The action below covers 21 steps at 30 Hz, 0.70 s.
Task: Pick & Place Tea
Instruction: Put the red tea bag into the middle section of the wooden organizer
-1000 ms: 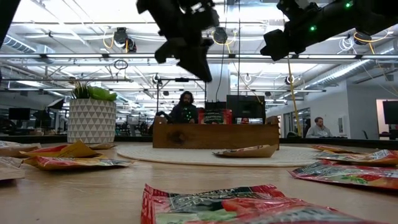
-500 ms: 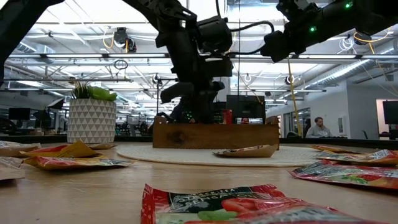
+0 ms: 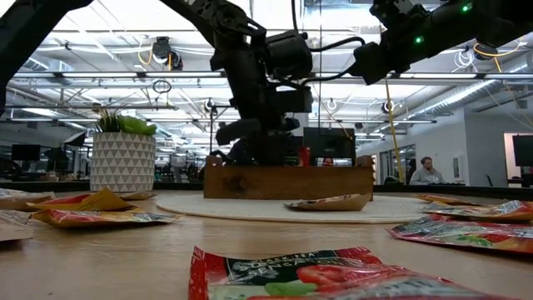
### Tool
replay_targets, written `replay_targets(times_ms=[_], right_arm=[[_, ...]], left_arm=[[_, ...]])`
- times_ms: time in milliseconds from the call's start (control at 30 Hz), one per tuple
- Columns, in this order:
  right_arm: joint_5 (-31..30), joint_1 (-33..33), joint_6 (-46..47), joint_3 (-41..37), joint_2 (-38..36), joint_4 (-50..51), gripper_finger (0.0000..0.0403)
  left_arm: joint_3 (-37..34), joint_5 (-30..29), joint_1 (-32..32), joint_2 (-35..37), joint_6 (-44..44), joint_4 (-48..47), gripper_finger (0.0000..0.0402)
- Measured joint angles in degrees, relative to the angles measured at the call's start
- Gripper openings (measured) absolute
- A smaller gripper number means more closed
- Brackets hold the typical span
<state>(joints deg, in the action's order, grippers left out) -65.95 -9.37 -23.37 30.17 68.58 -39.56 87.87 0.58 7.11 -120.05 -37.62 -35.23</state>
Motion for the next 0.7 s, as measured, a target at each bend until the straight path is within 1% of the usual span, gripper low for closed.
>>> replay_targets(times_ms=[133, 200, 467, 700], right_arm=[[0.0, 0.0, 0.0, 0.0, 0.0, 0.0, 0.0072], [-0.1, 0.0, 0.0, 0.0, 0.0, 0.1, 0.0072], [0.0, 0.0, 0.1, 0.0, 0.0, 0.5, 0.0072], [0.0, 0.0, 0.2, 0.0, 0.0, 0.6, 0.0072]], left_arm=[[0.0, -0.4, -0.1, -1.7, 0.7, 1.2, 0.0000], [0.0, -1.8, -0.1, -2.0, 1.3, 2.2, 0.0000], [-0.1, -11.9, -1.6, -2.2, 2.1, 4.1, 0.0000], [-0.1, -12.9, -2.3, -2.2, 2.8, 4.1, 0.0002]])
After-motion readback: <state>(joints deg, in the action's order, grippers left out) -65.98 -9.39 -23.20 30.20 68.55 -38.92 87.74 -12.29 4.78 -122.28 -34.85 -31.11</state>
